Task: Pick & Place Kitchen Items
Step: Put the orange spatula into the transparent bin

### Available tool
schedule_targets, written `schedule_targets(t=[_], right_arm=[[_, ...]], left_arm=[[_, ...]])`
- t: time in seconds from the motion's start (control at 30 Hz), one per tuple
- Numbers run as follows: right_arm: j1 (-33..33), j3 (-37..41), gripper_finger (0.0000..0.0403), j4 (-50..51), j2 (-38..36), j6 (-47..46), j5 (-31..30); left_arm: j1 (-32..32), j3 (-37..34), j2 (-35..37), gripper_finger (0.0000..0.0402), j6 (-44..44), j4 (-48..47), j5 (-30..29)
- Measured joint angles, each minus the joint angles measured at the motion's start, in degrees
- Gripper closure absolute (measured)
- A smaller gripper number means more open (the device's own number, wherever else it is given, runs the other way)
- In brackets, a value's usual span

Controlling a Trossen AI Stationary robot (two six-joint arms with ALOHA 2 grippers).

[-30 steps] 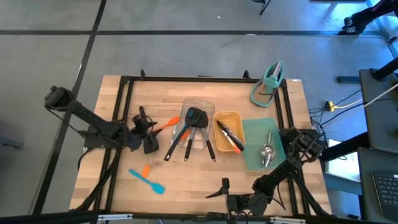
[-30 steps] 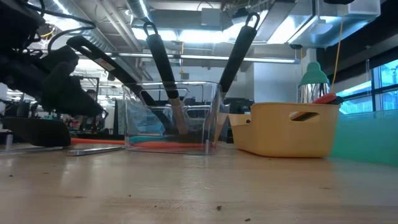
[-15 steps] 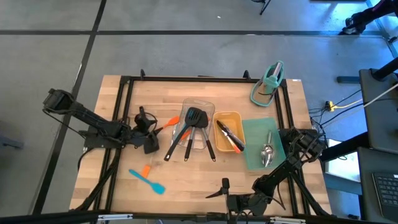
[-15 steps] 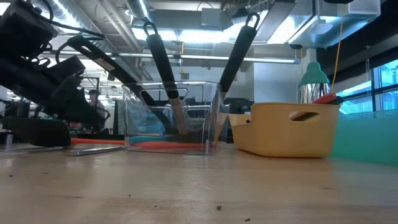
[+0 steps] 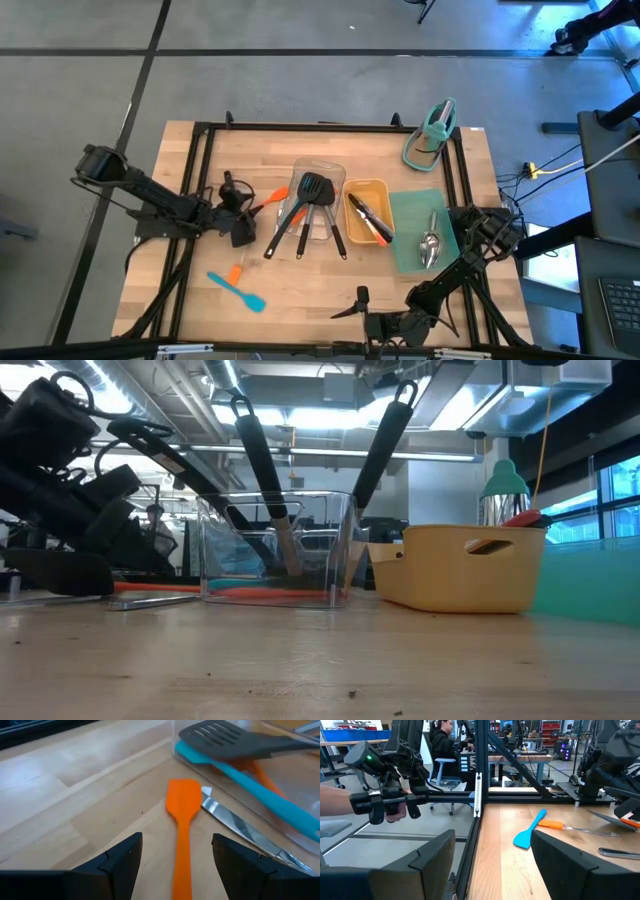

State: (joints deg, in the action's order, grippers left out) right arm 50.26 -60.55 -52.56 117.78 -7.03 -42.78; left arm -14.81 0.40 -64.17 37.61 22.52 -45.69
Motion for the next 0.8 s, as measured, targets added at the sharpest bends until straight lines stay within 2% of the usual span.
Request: schedule_targets(t=[0.23, 0.6, 0.8], right_arm=[[-0.2, 0.0, 0.0139, 0.0, 0.0, 0.0, 0.0], [-0.3, 0.0, 0.0139, 0.0, 0.1, 0.0, 0.2], [-0.3, 0.0, 0.0139, 0.0, 0.1, 0.0, 0.1]], left_arm=[[3.5, 0.0, -3.2, 0.0166, -0.4, 0.4, 4.6], [7.5, 0.1, -7.5, 0.0165, -4.8, 6.7, 7.6], [8.5, 0.7, -11.2, 0.0172, -5.9, 7.1, 8.8]])
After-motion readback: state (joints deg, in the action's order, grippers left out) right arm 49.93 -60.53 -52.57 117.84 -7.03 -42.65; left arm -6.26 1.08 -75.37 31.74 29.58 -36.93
